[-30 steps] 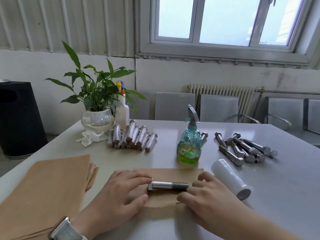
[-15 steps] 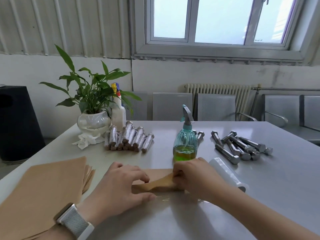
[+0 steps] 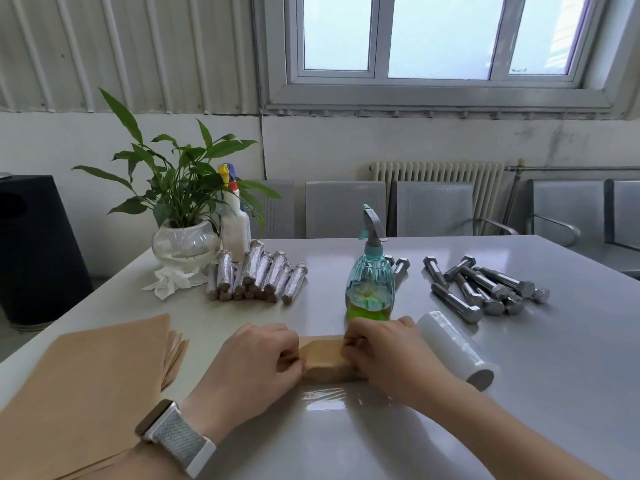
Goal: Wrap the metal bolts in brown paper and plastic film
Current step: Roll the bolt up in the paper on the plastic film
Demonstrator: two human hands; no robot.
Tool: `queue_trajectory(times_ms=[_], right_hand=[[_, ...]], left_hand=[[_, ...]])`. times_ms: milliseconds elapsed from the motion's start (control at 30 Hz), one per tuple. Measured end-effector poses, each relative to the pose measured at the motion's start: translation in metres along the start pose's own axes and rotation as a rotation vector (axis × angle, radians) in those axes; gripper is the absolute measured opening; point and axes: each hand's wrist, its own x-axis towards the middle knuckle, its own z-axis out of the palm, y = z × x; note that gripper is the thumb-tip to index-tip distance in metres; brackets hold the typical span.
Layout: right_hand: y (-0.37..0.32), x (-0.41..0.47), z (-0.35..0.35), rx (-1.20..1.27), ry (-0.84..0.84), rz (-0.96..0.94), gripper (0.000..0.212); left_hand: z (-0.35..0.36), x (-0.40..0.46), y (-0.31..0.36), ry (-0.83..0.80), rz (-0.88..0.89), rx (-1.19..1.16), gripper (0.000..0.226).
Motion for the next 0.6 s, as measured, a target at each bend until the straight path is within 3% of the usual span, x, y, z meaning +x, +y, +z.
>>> queue_trajectory(times_ms=[200, 300, 367, 467, 600], right_hand=[[-0.010, -0.002, 0.005, -0.139, 0.067, 0.001, 0.017], [-0.014, -0.007, 0.003, -0.226, 0.134, -0.018, 0.032], [-0.015, -0.010, 0.002, -0.269, 0.174, -0.100, 0.029], [-0.011, -0.014, 0.006, -0.292, 0.118, -0.163, 0.014], [-0.008, -0.011, 0.005, -0.174, -0.026, -0.115, 0.023]], left_hand=[[0.001, 0.001, 0.005, 0.004, -0.004, 0.005, 0.011], [0.000, -0.001, 0.009, 0.025, 0.023, 0.037, 0.027], [-0.001, 0.000, 0.013, 0.025, 0.090, 0.111, 0.022], [-0.003, -0.001, 0.013, 0.034, 0.131, 0.164, 0.016], [-0.006, -0.003, 0.016, 0.106, 0.078, 0.126, 0.029]])
